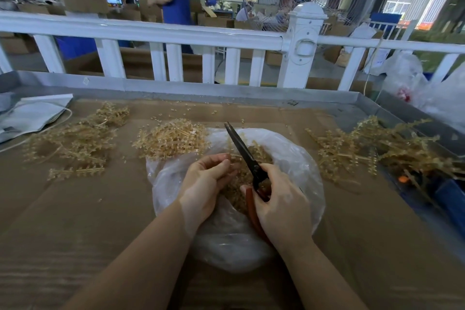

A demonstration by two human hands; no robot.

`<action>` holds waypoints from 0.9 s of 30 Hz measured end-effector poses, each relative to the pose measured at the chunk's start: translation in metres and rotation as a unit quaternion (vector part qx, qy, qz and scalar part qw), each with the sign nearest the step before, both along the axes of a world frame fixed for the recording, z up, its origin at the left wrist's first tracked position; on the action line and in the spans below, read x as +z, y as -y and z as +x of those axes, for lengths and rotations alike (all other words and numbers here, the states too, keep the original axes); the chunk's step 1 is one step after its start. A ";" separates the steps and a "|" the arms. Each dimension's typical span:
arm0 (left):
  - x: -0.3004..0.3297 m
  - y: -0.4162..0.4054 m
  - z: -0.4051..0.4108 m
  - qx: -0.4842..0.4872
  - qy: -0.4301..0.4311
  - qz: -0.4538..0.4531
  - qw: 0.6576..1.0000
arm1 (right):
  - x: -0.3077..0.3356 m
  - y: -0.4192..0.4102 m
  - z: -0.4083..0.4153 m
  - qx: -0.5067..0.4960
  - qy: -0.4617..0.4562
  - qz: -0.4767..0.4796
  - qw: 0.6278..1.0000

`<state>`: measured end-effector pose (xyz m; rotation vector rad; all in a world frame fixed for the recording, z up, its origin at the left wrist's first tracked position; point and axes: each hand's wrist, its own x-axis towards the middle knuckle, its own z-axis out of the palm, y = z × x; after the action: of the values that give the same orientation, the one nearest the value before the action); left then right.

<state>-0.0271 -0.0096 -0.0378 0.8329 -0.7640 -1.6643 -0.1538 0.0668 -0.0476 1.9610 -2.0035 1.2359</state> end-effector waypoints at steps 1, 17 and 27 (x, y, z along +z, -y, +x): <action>0.000 -0.001 0.000 -0.005 0.010 -0.005 1.000 | 0.000 0.000 0.000 0.000 -0.001 0.003 1.000; -0.007 -0.011 -0.004 0.030 0.165 -0.168 0.971 | -0.003 0.001 -0.004 -0.004 -0.009 0.027 1.000; 0.005 -0.004 -0.003 0.037 -0.003 -0.002 0.999 | 0.014 -0.004 -0.012 0.038 0.056 0.071 0.995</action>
<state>-0.0300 -0.0054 -0.0329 0.8443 -0.7241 -1.5981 -0.1659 0.0705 -0.0339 2.0945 -2.1441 1.2786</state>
